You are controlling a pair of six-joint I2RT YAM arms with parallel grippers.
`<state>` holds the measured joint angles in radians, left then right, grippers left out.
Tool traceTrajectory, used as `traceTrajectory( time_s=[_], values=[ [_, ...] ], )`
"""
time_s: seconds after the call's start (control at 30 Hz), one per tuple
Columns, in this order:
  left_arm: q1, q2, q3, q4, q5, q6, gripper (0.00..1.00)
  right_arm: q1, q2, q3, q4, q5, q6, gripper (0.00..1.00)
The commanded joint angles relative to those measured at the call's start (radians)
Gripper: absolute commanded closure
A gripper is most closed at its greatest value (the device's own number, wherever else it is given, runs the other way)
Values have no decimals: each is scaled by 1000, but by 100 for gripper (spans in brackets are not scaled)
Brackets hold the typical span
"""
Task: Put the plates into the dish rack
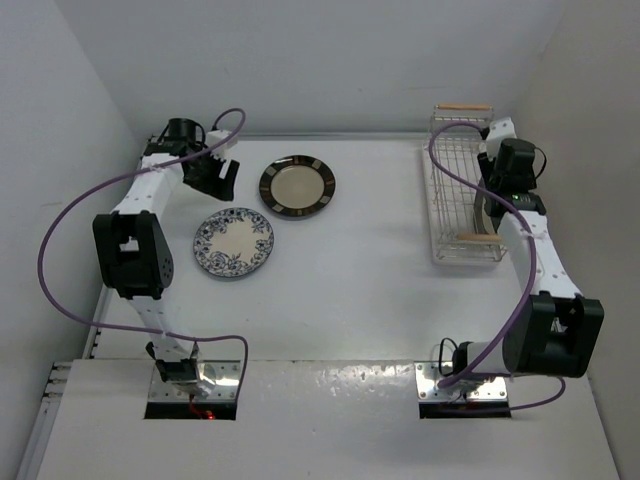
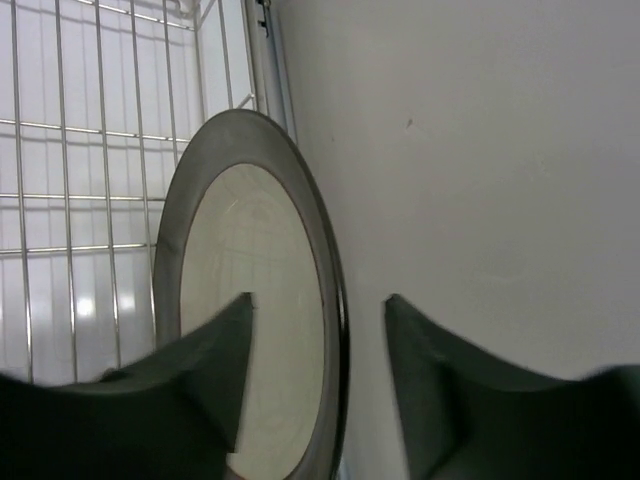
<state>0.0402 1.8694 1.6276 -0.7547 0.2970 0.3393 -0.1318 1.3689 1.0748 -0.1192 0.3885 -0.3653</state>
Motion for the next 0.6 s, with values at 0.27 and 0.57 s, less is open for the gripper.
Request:
traceTrajectory(
  time_s=[0.27,0.57],
  values=[
    [30,120,-1,-12,-104,1,15,4,-16,181,-117,-102,150,11],
    [90,246,-2,-49,-115,3,18,124,-120,179,-134,-177,236,7]
  ],
)
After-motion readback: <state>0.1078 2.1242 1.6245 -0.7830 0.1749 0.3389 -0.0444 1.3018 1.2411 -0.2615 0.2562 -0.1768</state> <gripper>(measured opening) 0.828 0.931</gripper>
